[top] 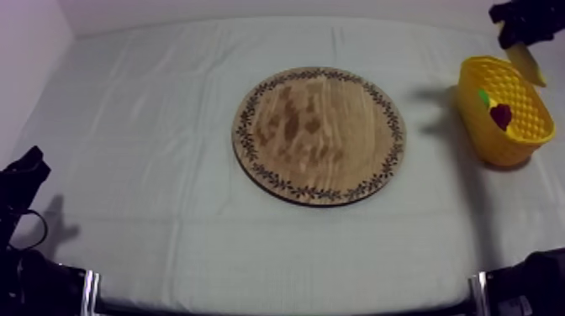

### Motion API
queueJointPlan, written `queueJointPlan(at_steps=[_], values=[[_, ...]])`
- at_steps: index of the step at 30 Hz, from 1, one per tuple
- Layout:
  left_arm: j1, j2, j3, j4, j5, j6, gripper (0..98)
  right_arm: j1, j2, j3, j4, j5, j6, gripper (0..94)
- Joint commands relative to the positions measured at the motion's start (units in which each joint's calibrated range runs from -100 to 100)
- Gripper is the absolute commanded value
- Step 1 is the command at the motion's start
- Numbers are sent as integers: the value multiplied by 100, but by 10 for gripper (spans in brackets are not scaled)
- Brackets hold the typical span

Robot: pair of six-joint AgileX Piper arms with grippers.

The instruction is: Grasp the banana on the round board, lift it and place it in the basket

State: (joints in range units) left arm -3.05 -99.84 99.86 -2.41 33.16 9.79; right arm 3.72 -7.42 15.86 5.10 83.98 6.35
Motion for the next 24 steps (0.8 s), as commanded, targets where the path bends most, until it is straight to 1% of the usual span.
queueJointPlan(at_steps=[1,6,11,17,24], values=[[-2,2,3,-1,-1,0,1,271,23,40,39,-113,147,214],[-2,2,3,-1,-1,0,1,531,80,139,137,-264,312,213],[-2,2,3,-1,-1,0,1,627,189,297,208,-374,357,218],[-2,2,3,-1,-1,0,1,620,512,581,279,-602,263,245],[-2,2,3,-1,-1,0,1,597,1208,857,331,-1138,50,275]])
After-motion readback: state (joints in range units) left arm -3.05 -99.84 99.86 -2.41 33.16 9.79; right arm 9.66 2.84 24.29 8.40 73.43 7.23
